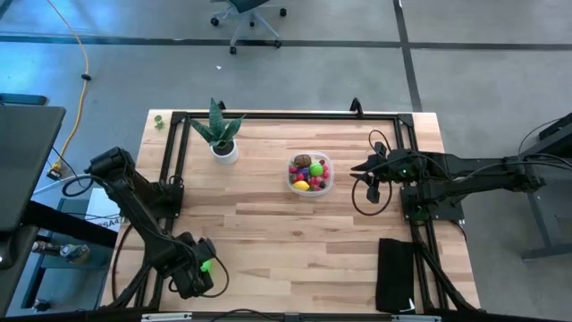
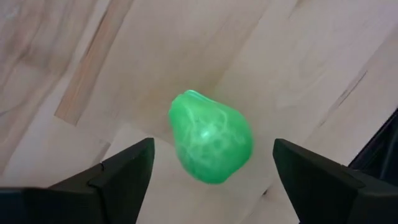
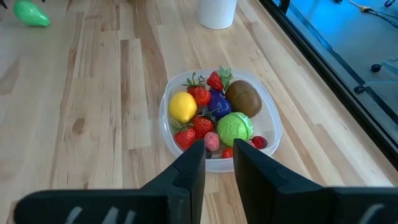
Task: Pick and placing Produce into tupperware
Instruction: Put the avocado into the transparent bin
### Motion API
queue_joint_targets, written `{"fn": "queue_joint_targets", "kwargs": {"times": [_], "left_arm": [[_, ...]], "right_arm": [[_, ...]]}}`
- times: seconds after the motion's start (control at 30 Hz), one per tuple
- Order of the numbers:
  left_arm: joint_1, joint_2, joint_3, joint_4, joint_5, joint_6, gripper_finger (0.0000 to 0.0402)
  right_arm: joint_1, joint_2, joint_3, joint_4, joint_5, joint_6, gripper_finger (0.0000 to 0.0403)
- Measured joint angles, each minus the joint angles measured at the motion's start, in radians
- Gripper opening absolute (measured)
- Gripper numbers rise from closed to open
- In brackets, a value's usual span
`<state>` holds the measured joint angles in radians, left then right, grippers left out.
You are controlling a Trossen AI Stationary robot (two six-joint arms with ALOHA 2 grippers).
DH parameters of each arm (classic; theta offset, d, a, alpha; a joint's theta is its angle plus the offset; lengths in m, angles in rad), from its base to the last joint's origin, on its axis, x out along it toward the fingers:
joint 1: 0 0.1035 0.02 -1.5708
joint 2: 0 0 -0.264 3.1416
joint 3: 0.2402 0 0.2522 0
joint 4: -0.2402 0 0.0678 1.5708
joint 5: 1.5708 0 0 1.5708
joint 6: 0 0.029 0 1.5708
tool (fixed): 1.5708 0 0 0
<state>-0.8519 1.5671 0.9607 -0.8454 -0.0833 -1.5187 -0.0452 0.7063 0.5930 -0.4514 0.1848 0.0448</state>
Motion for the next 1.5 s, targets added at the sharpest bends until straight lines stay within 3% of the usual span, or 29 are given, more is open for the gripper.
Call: {"fn": "queue_joint_targets", "kwargs": {"times": [0.77, 0.97, 1.5], "left_arm": [[0.001, 0.115, -0.003, 0.009, 0.024, -0.033, 0.0328], [0.001, 0.115, -0.061, 0.097, 0.018, -0.034, 0.0325], [0.001, 0.115, -0.068, 0.112, -0.005, -0.031, 0.0251]], "right_arm": [[0.0, 0.0, 0.0, 0.0, 0.0, 0.0, 0.0073], [0.0, 0.0, 0.0, 0.0, 0.0, 0.0, 0.0073], [0.0, 0.0, 0.0, 0.0, 0.0, 0.0, 0.0073]]}}
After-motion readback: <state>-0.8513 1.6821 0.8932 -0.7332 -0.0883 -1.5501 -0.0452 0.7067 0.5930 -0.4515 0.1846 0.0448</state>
